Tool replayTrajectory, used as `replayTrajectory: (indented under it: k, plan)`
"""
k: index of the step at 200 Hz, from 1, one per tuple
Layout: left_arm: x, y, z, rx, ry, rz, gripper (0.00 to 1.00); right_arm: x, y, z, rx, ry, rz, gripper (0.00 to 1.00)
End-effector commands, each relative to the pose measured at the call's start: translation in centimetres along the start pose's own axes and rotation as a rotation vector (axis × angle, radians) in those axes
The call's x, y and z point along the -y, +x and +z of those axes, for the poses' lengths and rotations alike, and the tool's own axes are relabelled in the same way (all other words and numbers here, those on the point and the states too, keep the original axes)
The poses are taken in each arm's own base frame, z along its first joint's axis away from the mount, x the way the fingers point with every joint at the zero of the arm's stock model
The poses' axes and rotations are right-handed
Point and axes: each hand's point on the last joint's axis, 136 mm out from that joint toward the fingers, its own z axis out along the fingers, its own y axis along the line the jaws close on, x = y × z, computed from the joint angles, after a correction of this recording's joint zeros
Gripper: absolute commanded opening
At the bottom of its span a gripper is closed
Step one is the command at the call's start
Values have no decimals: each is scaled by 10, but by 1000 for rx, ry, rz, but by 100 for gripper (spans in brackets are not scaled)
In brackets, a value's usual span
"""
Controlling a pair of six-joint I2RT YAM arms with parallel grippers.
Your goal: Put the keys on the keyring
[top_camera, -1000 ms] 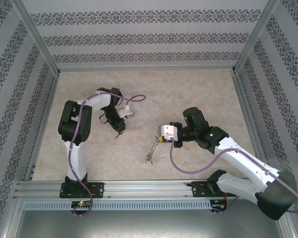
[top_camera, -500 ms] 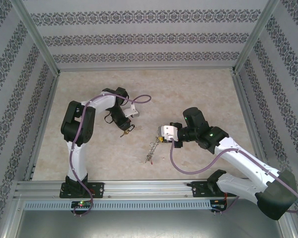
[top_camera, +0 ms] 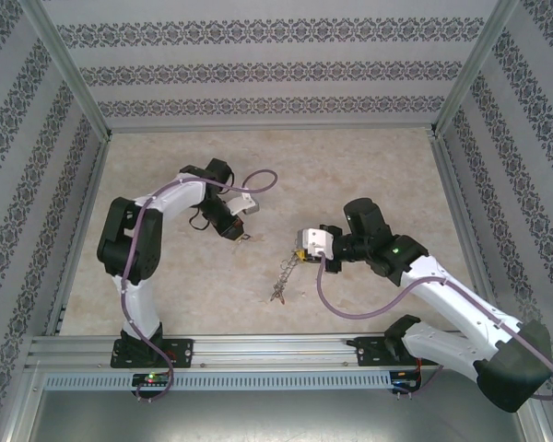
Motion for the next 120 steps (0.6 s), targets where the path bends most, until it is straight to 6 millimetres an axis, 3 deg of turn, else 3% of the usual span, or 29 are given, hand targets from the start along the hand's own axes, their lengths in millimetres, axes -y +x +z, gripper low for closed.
replayTrajectory:
  k: [1,51,78,120]
  plan:
    - [20,-29,-32,151,49,65,0,3,-17,-4,74,-15,56,0]
    - [63,-65,-88,334,57,160,0,7,-11,1,65,7,69,0]
    - [97,-65,-95,346,107,246,0,2,-17,1,111,-7,-5,0]
    - [130,-67,-108,378,161,300,0,3,-16,3,89,68,-201,0]
